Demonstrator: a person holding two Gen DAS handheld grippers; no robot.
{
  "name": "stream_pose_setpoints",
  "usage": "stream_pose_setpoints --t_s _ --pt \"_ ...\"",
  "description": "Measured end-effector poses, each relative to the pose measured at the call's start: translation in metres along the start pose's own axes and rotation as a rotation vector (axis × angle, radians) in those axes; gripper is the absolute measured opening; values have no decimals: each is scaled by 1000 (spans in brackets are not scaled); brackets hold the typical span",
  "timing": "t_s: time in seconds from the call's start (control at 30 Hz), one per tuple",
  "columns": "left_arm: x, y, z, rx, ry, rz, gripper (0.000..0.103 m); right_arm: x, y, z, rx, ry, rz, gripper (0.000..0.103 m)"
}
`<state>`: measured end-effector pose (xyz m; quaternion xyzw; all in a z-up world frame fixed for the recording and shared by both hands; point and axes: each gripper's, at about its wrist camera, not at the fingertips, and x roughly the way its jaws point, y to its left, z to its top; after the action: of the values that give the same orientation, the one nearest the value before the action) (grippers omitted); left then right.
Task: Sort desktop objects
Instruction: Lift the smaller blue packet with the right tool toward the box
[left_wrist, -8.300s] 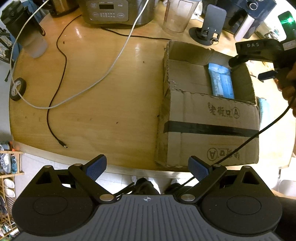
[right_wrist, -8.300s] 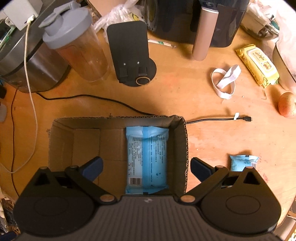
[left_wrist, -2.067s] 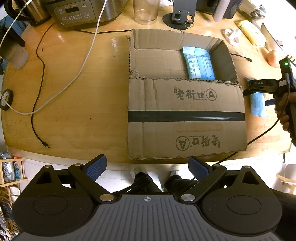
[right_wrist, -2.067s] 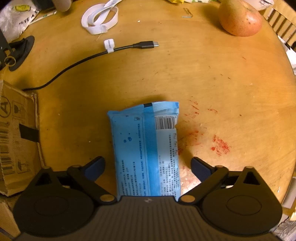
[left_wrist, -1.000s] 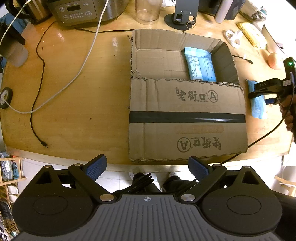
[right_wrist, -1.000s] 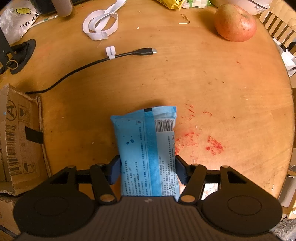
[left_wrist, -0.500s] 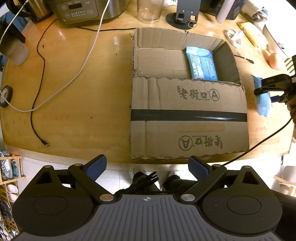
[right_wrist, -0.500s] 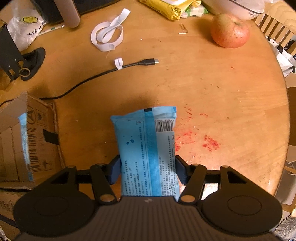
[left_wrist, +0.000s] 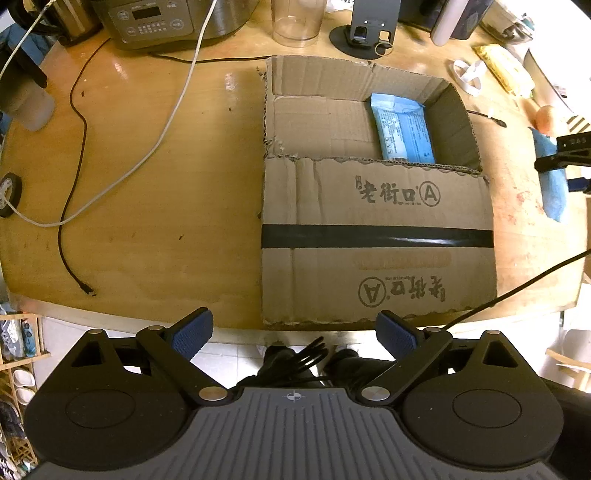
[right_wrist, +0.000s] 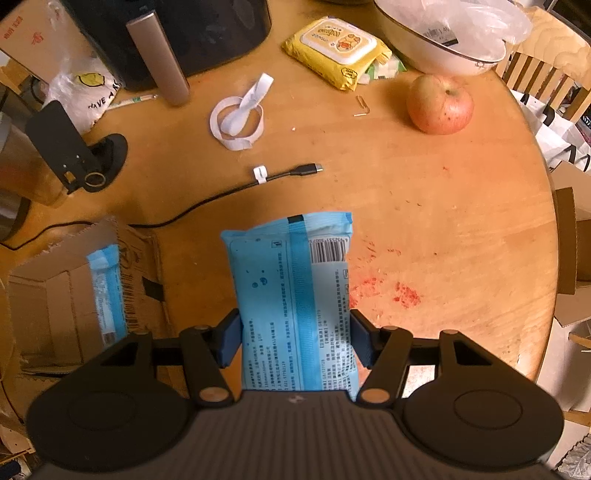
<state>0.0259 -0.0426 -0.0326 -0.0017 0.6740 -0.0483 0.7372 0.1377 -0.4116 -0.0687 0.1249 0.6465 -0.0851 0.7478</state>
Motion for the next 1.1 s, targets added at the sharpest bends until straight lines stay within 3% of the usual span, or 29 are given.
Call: stream_pose_setpoints --t_s 1.1 --pt "-2 10 2 27 2 -7 97 -1 26 6 72 -11 49 59"
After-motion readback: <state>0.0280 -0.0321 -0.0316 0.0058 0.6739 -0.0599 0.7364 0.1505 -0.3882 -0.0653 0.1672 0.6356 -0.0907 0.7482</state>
